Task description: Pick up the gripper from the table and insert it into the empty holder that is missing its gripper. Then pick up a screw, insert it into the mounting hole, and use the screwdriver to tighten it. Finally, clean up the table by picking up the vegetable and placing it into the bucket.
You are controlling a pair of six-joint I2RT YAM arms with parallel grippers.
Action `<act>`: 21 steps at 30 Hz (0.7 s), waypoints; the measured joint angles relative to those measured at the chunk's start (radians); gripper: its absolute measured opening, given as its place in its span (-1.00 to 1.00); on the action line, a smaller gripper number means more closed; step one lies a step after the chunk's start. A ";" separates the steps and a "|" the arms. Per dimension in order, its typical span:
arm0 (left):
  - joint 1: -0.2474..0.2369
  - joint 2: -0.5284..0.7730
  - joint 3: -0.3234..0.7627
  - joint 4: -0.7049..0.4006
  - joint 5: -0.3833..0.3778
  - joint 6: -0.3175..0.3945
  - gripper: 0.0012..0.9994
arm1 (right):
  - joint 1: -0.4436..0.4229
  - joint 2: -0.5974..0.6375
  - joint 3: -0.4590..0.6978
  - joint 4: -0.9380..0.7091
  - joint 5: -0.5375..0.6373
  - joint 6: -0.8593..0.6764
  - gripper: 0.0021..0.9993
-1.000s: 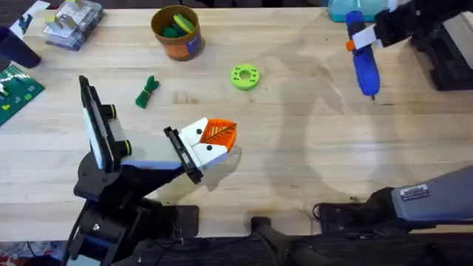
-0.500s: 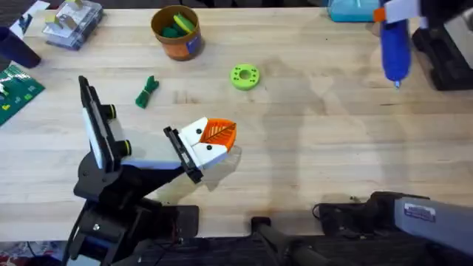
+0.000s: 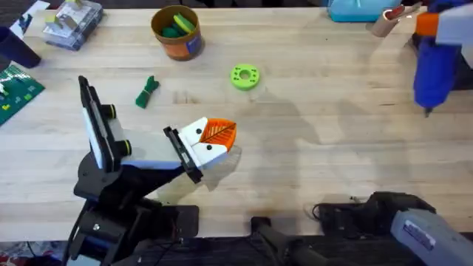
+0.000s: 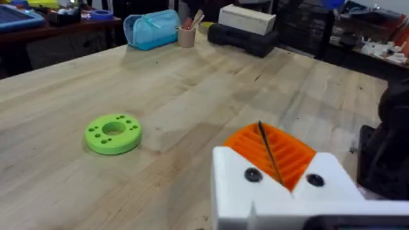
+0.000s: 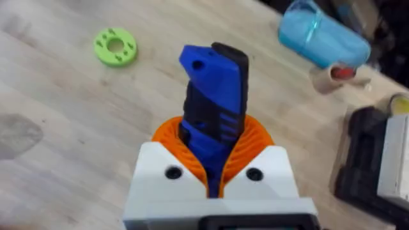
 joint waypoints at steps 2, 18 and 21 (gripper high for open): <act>0.000 0.000 0.000 0.000 0.000 0.000 -0.98 | 0.000 -0.074 -0.076 0.059 -0.030 0.013 -0.88; 0.000 0.000 0.000 0.000 0.000 0.000 -0.98 | 0.107 -0.259 -0.644 0.897 -0.235 0.326 -0.88; 0.000 0.000 0.000 0.000 0.000 0.000 -0.98 | 0.177 -0.247 -0.703 1.038 -0.247 0.356 -0.87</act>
